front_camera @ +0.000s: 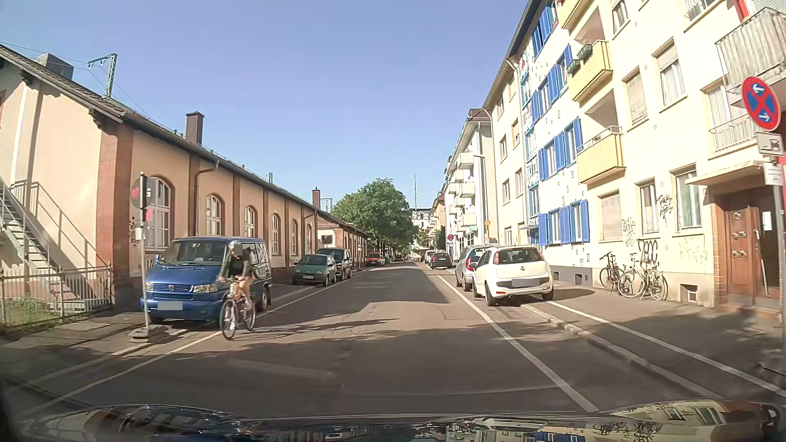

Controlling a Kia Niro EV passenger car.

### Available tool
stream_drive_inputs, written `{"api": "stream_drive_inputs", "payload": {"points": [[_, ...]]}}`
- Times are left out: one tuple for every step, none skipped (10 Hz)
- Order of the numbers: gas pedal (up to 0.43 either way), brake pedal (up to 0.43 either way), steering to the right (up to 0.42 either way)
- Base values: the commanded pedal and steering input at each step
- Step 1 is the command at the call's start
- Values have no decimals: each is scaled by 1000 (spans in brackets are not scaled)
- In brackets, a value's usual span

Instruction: Follow the waypoints while adhering to traffic rules and regulations

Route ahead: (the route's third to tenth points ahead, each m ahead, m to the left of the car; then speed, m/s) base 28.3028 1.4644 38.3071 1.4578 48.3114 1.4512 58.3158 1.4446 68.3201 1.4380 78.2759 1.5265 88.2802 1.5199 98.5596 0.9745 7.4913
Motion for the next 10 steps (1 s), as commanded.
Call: {"api": "stream_drive_inputs", "payload": {"points": [[98, 0, 7], [98, 0, 7], [98, 0, 6], [98, 0, 5], [98, 0, 5], [98, 0, 5], [98, 0, 4], [98, 0, 4], [98, 0, 4], [98, 0, 3]]}}
